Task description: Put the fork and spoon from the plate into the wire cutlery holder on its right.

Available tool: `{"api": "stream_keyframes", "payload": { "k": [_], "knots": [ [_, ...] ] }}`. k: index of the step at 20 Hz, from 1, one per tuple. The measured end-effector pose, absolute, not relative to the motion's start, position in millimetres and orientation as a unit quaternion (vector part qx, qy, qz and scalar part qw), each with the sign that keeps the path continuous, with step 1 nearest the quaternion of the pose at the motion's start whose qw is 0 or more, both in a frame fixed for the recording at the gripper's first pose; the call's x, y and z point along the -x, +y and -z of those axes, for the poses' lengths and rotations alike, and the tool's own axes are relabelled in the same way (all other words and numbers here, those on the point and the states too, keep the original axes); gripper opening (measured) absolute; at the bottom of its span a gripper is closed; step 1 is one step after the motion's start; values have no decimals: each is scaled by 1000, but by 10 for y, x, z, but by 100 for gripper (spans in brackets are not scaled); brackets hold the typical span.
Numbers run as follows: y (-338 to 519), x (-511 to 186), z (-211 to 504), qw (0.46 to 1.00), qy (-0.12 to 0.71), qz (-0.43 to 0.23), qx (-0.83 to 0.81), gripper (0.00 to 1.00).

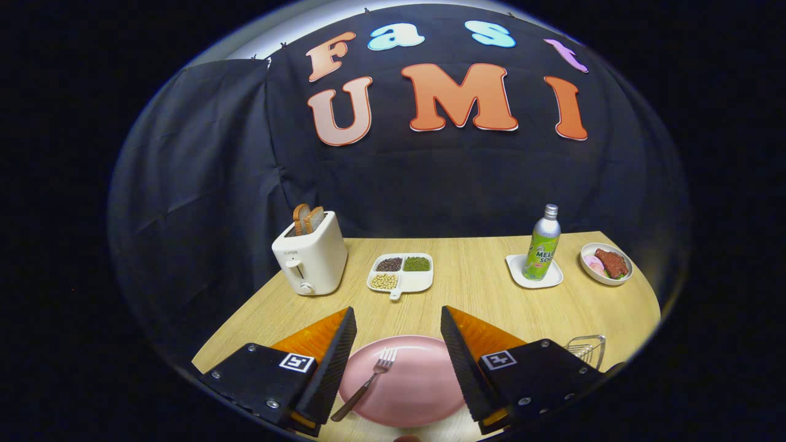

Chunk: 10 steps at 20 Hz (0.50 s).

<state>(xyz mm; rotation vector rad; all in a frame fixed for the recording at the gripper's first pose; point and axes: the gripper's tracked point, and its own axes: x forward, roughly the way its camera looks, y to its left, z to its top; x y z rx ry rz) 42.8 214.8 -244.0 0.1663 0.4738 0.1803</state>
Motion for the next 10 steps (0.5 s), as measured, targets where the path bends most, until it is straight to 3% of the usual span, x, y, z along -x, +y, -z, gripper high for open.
{"api": "stream_keyframes", "payload": {
  "k": [4, 10],
  "knots": [
    [2330, -396, 2783, 952, 280, -91, -81, 85],
    [2516, -192, 3382, 901, 413, -108, -84, 85]
  ]
}}
